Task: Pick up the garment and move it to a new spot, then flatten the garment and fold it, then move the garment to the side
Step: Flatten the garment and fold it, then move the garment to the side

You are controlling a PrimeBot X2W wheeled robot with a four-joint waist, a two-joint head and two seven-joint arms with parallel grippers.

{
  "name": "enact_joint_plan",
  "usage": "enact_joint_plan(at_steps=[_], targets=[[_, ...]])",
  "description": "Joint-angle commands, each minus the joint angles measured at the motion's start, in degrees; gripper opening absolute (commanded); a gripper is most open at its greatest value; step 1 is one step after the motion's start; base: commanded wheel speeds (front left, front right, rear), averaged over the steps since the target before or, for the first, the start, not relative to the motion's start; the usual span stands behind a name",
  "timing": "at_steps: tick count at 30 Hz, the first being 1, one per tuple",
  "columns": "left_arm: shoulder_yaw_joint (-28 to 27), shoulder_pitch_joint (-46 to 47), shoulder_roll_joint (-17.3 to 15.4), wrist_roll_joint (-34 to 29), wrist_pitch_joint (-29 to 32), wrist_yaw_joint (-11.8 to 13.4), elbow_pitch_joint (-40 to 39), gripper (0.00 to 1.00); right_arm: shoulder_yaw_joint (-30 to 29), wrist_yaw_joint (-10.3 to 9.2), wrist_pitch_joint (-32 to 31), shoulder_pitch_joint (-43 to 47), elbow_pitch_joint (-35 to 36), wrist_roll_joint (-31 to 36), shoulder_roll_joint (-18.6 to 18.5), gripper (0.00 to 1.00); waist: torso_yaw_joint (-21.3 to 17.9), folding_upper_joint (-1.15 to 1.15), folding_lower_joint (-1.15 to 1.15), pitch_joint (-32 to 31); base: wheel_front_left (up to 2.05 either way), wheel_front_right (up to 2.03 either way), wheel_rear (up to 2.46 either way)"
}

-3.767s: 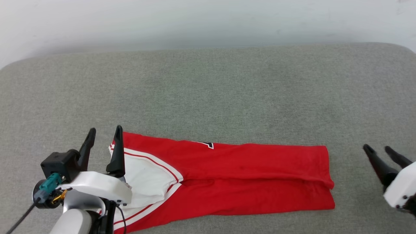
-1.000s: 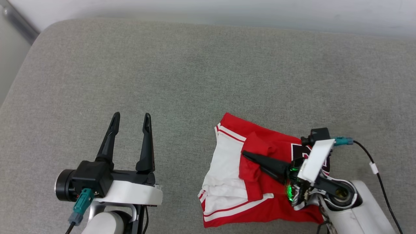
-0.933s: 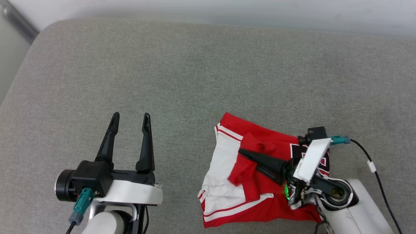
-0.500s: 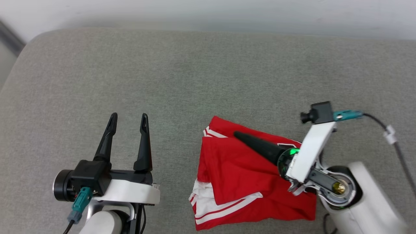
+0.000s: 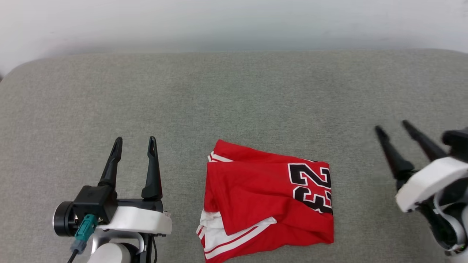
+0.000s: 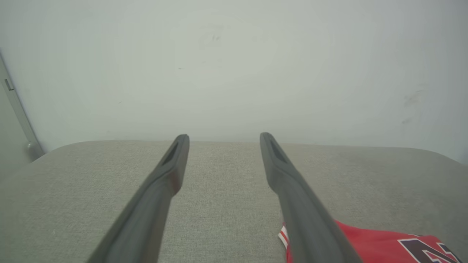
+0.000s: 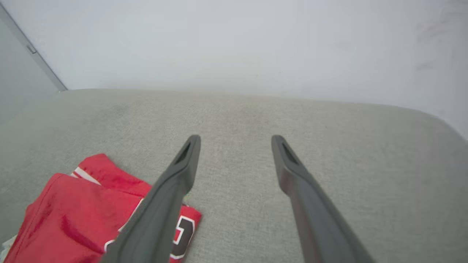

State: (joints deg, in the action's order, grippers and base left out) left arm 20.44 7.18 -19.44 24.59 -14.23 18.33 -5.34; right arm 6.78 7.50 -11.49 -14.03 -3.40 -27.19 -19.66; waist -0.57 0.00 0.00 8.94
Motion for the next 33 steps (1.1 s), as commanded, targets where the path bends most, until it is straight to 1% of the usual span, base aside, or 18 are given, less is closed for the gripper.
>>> enact_joint_plan(at_steps=[1,5,10,17,22,29,33], targets=[[-0.1,-0.75,-0.23,0.26,-0.2,0.02,0.28,1.0,-2.37,-0.02,1.92,1.41,1.6,1.95,1.13,1.0,-0.73,0.0,0.0,-0.67,0.0,0.0,0.0],[-0.24,-1.46,-0.39,0.74,-0.33,-0.21,1.27,1.0,-7.61,-0.02,6.5,4.77,5.81,6.63,3.95,1.0,-1.39,0.0,0.0,-2.04,0.0,0.0,0.0],[-0.38,-3.2,-0.46,1.21,-0.58,-0.54,2.62,1.0,-9.18,-0.02,9.11,9.36,9.74,8.98,7.0,1.0,-1.83,0.0,0.0,-4.13,0.0,0.0,0.0],[0.17,-5.48,0.13,1.65,-0.68,-1.42,5.19,1.0,-9.49,-0.02,8.26,15.53,13.16,11.11,10.1,1.0,-1.95,0.0,0.0,-6.95,0.0,0.0,0.0],[-0.16,-5.87,0.17,1.98,-0.78,-1.83,6.43,1.0,-9.44,-0.02,7.14,17.67,14.83,12.18,11.35,1.0,-2.04,0.0,0.0,-7.51,0.0,0.0,0.0],[-0.78,-5.33,-0.05,2.13,-0.85,-1.69,6.48,1.0,-10.32,-0.02,5.93,17.93,16.33,12.66,12.01,1.0,-1.9,0.0,0.0,-6.95,0.0,0.0,0.0],[-1.19,-4.36,0.26,1.78,-0.91,-1.35,6.11,1.0,-11.83,-0.02,4.82,17.1,16.74,11.71,11.6,1.0,-1.46,0.0,0.0,-5.86,0.0,0.0,0.0]])
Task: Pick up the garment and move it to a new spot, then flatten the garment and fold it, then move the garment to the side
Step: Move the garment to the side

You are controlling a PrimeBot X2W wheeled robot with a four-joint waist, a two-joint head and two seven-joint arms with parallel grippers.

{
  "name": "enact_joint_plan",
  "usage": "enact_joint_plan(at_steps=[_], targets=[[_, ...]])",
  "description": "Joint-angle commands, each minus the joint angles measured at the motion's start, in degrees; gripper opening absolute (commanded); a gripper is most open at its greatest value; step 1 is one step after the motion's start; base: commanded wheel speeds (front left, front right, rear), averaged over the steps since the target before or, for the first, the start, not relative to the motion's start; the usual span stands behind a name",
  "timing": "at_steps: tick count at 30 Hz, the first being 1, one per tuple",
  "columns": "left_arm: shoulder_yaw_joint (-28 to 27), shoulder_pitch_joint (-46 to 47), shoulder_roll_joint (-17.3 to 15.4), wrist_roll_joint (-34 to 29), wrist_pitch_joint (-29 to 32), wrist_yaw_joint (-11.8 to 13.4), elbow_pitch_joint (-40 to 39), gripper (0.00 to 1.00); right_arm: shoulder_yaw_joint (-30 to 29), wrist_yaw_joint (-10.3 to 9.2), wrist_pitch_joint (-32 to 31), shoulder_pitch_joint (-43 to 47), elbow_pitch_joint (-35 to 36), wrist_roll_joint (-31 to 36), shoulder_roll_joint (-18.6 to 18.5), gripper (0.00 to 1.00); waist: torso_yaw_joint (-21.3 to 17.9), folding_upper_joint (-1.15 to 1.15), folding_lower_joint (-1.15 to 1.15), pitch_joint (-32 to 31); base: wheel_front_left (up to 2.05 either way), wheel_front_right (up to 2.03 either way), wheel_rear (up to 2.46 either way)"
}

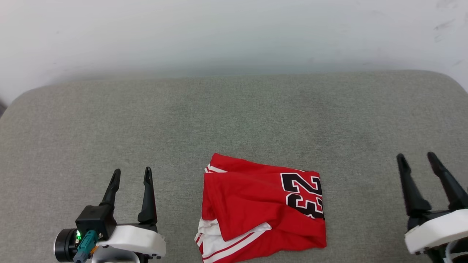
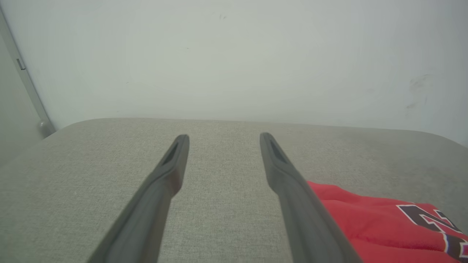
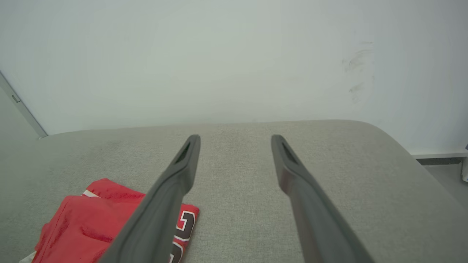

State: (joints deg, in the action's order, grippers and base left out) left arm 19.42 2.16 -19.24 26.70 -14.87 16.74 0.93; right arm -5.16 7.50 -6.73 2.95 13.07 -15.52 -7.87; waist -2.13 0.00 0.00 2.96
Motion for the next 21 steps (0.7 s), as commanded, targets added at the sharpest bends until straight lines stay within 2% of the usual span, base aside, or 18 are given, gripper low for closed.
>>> enact_joint_plan(at_steps=[1,6,10,14,17,21], targets=[[-0.29,0.75,0.16,-0.36,-0.26,0.35,-0.28,1.0,-0.95,-0.02,-0.56,-0.11,-0.06,-0.71,-0.12,1.0,0.23,0.0,0.0,0.37,0.0,0.0,0.0],[-0.88,1.43,1.02,-0.83,-0.35,0.39,-0.59,1.0,-6.86,-0.02,-5.94,-2.08,-3.21,-7.71,-1.77,1.0,1.55,0.0,0.0,1.3,0.0,0.0,0.0],[-1.4,2.14,1.92,-1.51,-0.39,0.0,-1.14,1.0,-11.76,-0.02,-13.24,-5.22,-9.51,-16.17,-3.65,1.0,2.62,0.0,0.0,2.34,0.0,0.0,0.0],[-1.69,2.83,2.76,-2.38,-0.36,-0.65,-1.16,1.0,-12.69,-0.02,-22.29,-7.21,-15.92,-22.13,-5.85,1.0,4.15,0.0,0.0,3.16,0.0,0.0,0.0],[-1.99,3.16,3.31,-3.02,-0.35,-1.04,-1.31,1.0,-13.07,-0.02,-29.65,-8.01,-19.96,-26.45,-4.63,1.0,5.52,0.0,0.0,4.05,0.0,0.0,0.0],[-2.43,3.71,4.29,-3.95,-0.35,-1.59,-1.59,1.0,-12.07,-0.02,-37.09,-8.83,-23.34,-31.16,-1.01,1.0,7.09,0.0,0.0,5.75,0.0,0.0,0.0]])
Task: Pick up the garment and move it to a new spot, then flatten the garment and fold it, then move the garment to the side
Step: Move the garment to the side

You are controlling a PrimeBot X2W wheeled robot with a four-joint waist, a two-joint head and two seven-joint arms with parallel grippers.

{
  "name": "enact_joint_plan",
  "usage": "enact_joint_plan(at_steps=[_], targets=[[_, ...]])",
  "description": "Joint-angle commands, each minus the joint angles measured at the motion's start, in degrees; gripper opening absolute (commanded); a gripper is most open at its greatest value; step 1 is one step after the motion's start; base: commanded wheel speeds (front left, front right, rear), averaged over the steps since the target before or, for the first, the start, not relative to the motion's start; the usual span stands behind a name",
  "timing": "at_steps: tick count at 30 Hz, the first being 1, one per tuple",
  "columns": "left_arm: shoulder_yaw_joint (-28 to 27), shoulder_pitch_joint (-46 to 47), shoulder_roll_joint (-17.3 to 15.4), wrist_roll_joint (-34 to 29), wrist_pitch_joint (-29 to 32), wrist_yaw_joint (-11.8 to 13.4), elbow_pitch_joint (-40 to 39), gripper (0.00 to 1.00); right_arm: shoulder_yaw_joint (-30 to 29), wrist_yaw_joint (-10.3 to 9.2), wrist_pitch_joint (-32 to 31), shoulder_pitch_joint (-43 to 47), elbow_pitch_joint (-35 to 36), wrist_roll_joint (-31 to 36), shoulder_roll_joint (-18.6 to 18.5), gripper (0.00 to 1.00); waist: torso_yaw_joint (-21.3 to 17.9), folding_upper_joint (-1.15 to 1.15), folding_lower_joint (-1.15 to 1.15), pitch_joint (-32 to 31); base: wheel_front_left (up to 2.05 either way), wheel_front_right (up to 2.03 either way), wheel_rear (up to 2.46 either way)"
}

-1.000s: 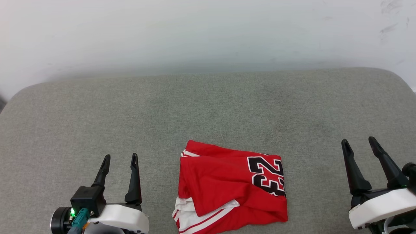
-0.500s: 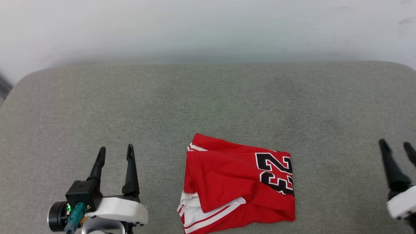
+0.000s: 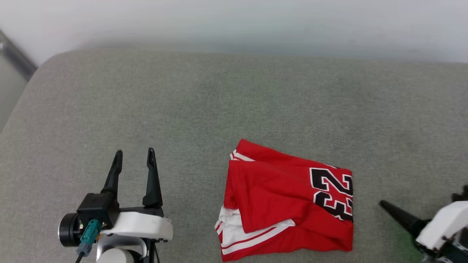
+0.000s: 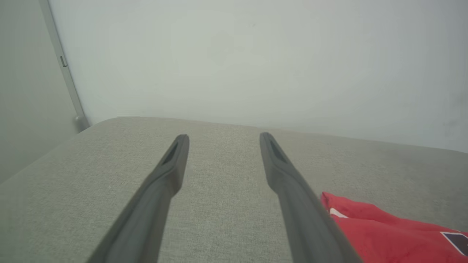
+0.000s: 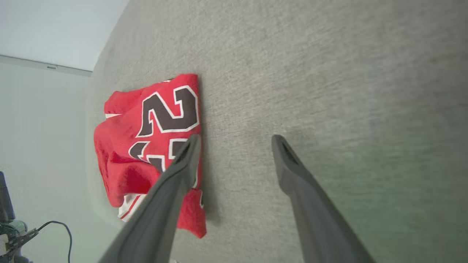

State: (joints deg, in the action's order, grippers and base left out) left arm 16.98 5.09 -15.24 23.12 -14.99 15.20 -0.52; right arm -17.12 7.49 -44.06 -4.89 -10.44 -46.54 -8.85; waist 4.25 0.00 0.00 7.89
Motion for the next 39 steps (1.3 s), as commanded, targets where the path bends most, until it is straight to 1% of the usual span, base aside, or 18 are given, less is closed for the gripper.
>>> enact_joint_plan(at_steps=[1,3,4,7,10,11,12,13,16,19,22,25,29,33,35,37,39], targets=[[-0.12,1.03,0.56,-0.47,-0.23,-0.14,-0.19,1.0,0.46,-0.01,-0.62,-1.48,-0.34,-1.08,0.43,1.0,1.05,0.0,0.0,1.33,0.0,0.0,0.0],[-0.35,1.38,0.95,-0.93,-0.22,-0.51,-0.09,1.0,1.17,-0.01,-2.77,-1.99,-2.1,-5.11,2.7,1.0,1.7,0.0,0.0,2.26,0.0,0.0,0.0],[-0.47,1.57,1.17,-1.03,-0.19,-0.7,0.03,1.0,1.59,-0.01,-3.51,-2.44,-2.45,-6.96,3.26,1.0,2.05,0.0,0.0,2.8,0.0,0.0,0.0],[-0.89,2.38,1.98,-1.58,-0.18,-1.31,0.4,1.0,1.82,-0.01,-5.2,-3.6,-4.51,-13.21,4.27,1.0,2.85,0.0,0.0,4.01,0.0,0.0,0.0],[-1.42,2.84,2.48,-2.07,-0.18,-1.98,0.81,1.0,2.65,-0.02,-5.88,-4.63,-7.68,-16.44,4.91,1.0,3.4,0.0,0.0,4.72,0.0,0.0,0.0],[-1.6,2.96,2.59,-2.27,-0.18,-2.12,0.97,1.0,3.16,-0.02,-6.01,-4.87,-8.8,-16.91,5.03,0.82,3.56,0.0,0.0,4.81,0.0,0.0,0.0],[-1.81,3.08,2.72,-2.39,-0.18,-2.42,1.11,1.0,3.61,-0.04,-6.13,-5.15,-9.78,-17.54,5.19,0.29,3.68,0.0,0.0,4.87,0.0,0.0,0.0],[-2.04,3.18,2.83,-2.53,-0.18,-2.5,1.24,1.0,4.03,-0.05,-6.31,-5.45,-10.4,-18.17,5.34,0.0,3.77,0.0,0.0,4.93,0.0,0.0,0.0],[-2.73,3.11,3.28,-2.95,-0.19,-3.01,1.56,1.0,5.17,-0.04,-6.37,-6.12,-10.62,-19.14,5.35,0.0,3.66,0.0,0.0,4.72,0.0,0.0,0.0],[-3.45,2.24,3.51,-3.34,-0.19,-3.41,1.87,1.0,6.66,-0.03,-5.48,-6.74,-9.36,-18.32,4.13,0.0,2.9,0.0,0.0,3.92,0.0,0.0,0.0],[-4.02,1.98,3.73,-3.88,-0.19,-3.95,1.99,1.0,9.22,-0.01,-3.87,-6.89,-6.7,-15.54,1.87,0.0,1.82,0.0,0.0,3.01,0.0,0.0,0.0],[-4.54,1.54,3.74,-4.32,-0.18,-4.45,1.97,1.0,13.25,-0.01,-1.66,-6.63,-3.23,-10.22,-1.46,0.0,0.09,0.0,0.0,2.34,0.0,0.0,0.0],[-5.55,1.23,3.37,-4.78,-0.18,-4.78,1.6,1.0,18.85,-0.01,0.9,-7.41,0.42,-1.17,-6.53,0.0,-3.67,0.0,0.0,2.08,0.0,0.0,0.0],[-6.23,1.5,3.18,-5.41,-0.18,-5.24,0.75,1.0,22.08,-0.01,3.13,-9.14,1.79,8.85,-10.86,0.0,-8.53,0.0,0.0,2.67,0.0,0.0,0.0],[-6.15,1.86,3.34,-5.76,-0.19,-5.61,0.39,1.0,22.61,-0.01,4.62,-9.84,1.45,12.73,-11.62,0.0,-11.08,0.0,0.0,3.23,0.0,0.0,0.0],[-6.73,2.4,3.26,-5.99,-0.18,-5.37,0.02,1.0,23.91,-0.01,5.34,-11.29,0.83,15.94,-12.07,0.0,-14.3,0.0,0.0,4.48,0.0,0.0,0.0],[-6.81,3.04,3.1,-6.46,-0.19,-5.55,-0.66,1.0,24.52,-0.02,6.64,-13.2,0.07,17.42,-11.71,0.0,-17.3,0.0,0.0,6.29,0.0,0.0,0.0]])
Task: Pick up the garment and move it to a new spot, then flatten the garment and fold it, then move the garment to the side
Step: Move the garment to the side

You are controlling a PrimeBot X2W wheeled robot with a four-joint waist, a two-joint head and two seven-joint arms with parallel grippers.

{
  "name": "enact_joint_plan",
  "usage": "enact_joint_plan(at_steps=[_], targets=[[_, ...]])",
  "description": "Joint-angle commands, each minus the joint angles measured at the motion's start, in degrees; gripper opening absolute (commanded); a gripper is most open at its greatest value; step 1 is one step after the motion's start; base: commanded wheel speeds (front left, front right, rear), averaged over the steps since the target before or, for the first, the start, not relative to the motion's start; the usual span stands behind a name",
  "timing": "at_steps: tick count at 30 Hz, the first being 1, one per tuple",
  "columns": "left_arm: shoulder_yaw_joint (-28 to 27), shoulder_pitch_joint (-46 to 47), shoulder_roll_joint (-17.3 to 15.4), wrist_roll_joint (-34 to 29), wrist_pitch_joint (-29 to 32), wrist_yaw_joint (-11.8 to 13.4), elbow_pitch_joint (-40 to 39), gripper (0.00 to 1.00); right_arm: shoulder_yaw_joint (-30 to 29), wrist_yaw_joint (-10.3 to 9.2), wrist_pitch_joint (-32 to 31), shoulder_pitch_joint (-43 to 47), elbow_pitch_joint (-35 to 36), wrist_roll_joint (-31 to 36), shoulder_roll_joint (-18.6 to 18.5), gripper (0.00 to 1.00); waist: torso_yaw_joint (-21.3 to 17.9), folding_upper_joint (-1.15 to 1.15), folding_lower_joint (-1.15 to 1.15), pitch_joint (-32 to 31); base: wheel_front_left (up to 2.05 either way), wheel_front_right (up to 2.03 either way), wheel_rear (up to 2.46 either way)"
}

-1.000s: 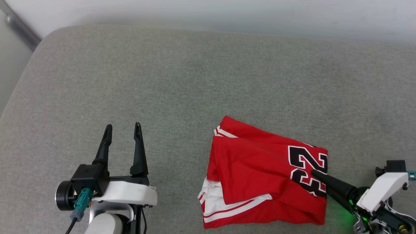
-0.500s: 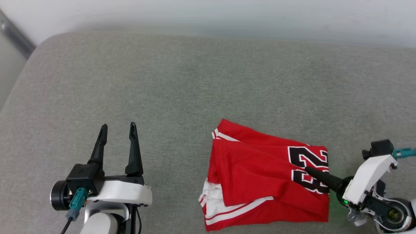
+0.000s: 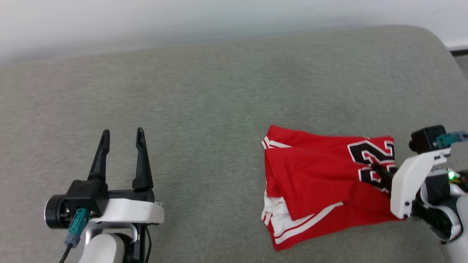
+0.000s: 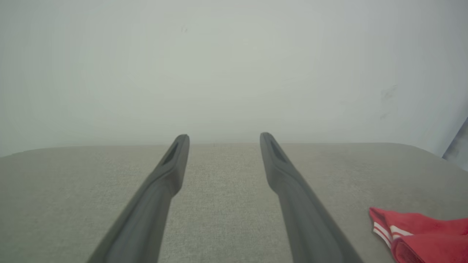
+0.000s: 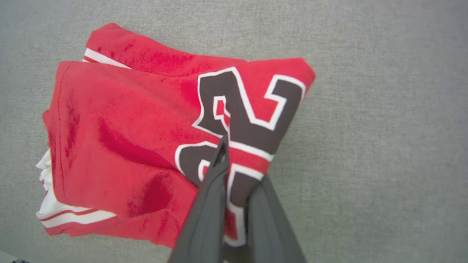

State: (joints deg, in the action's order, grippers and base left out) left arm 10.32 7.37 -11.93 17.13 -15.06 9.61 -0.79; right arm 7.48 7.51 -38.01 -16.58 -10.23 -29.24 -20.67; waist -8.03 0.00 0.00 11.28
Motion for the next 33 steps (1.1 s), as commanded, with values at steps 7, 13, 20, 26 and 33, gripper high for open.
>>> enact_joint_plan(at_steps=[7,13,20,26,33], targets=[[2.09,6.32,-1.79,-3.23,1.43,-1.32,-1.93,1.0,2.35,-0.05,9.31,-10.53,-7.02,5.32,0.05,0.0,-14.04,0.0,0.0,11.08,0.0,0.0,0.0],[4.03,12.46,-4.04,-6.14,5.13,-2.59,-4.21,1.0,2.26,-0.06,19.37,-19.74,-15.9,7.42,-0.83,0.0,-18.59,0.0,0.0,18.25,0.0,0.0,0.0],[6.29,17.85,-5.41,-8.58,8.71,-3.94,-7.44,1.0,-2.08,-0.06,28.46,-27.86,-25.88,10.08,-4.57,0.0,-18.67,0.0,0.0,23.19,0.0,0.0,0.0],[8.57,21.57,-5.02,-10.01,10.74,-4.86,-10.23,1.0,-8.32,-0.06,35.93,-33.55,-35.34,13.17,-6.56,0.0,-16.41,0.0,0.0,26.39,0.0,0.0,0.0],[9.94,22.44,-4.47,-10.11,11.13,-4.87,-10.41,1.0,-10.45,-0.06,43.46,-36.64,-45.19,14.77,-3.58,1.0,-14.63,0.0,0.0,27.87,0.0,0.0,0.0]])
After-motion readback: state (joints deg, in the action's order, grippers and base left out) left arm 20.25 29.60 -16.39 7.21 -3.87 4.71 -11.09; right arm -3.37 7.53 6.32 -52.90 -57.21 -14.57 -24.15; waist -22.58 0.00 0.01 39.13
